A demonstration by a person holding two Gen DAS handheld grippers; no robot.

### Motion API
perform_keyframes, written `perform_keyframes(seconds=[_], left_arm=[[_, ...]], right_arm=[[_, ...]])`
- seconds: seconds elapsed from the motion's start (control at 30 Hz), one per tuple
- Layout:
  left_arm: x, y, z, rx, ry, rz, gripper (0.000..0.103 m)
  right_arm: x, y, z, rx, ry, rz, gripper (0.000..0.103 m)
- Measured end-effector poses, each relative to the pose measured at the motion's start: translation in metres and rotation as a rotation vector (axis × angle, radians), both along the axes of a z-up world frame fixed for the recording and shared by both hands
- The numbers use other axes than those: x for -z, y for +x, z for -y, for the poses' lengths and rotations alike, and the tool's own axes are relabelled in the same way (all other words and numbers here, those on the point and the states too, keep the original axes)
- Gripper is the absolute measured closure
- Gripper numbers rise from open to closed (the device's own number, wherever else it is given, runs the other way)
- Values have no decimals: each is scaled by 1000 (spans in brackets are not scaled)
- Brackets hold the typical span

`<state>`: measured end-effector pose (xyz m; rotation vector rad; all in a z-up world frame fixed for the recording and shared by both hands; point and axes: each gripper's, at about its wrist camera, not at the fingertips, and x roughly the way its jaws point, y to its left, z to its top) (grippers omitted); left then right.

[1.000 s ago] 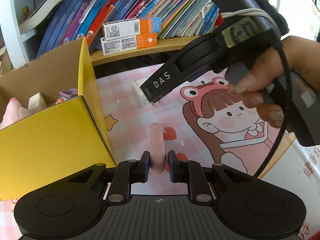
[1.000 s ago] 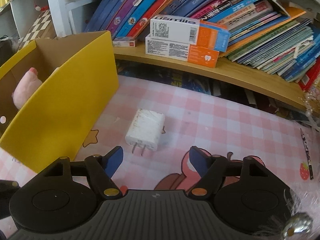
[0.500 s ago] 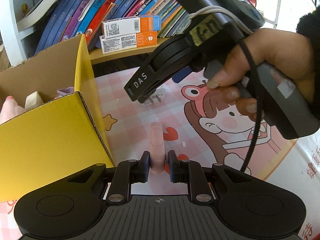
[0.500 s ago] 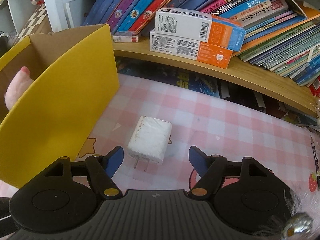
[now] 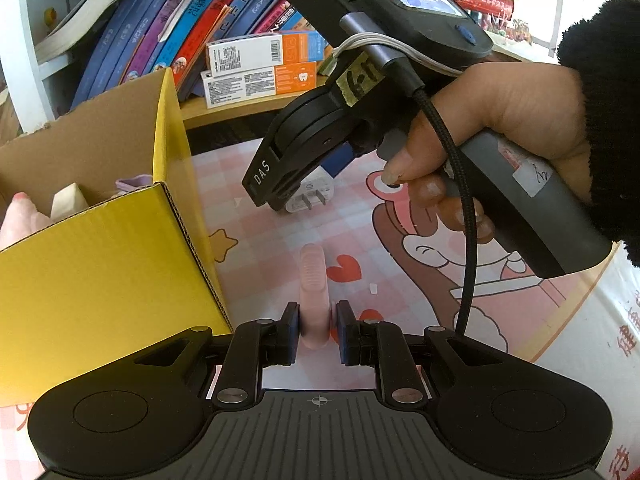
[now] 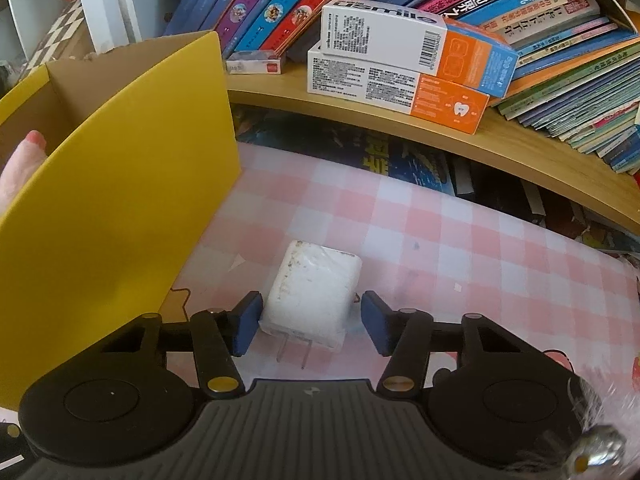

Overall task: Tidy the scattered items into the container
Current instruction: 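Lift the white charger with the right tool while the left tool holds the pink stick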

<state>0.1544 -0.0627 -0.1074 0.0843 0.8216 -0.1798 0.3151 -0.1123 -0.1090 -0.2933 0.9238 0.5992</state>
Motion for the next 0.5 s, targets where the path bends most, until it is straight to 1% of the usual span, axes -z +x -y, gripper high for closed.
perform_keyframes(seconds=[0.23, 0.5], left_arm=[[-3, 0, -1, 3, 2, 0, 85], [-12, -5, -1, 8, 1, 10, 85]], right_arm=[[0, -4, 1, -9, -10, 4, 56], [-16, -22, 26, 11, 15, 4, 56]])
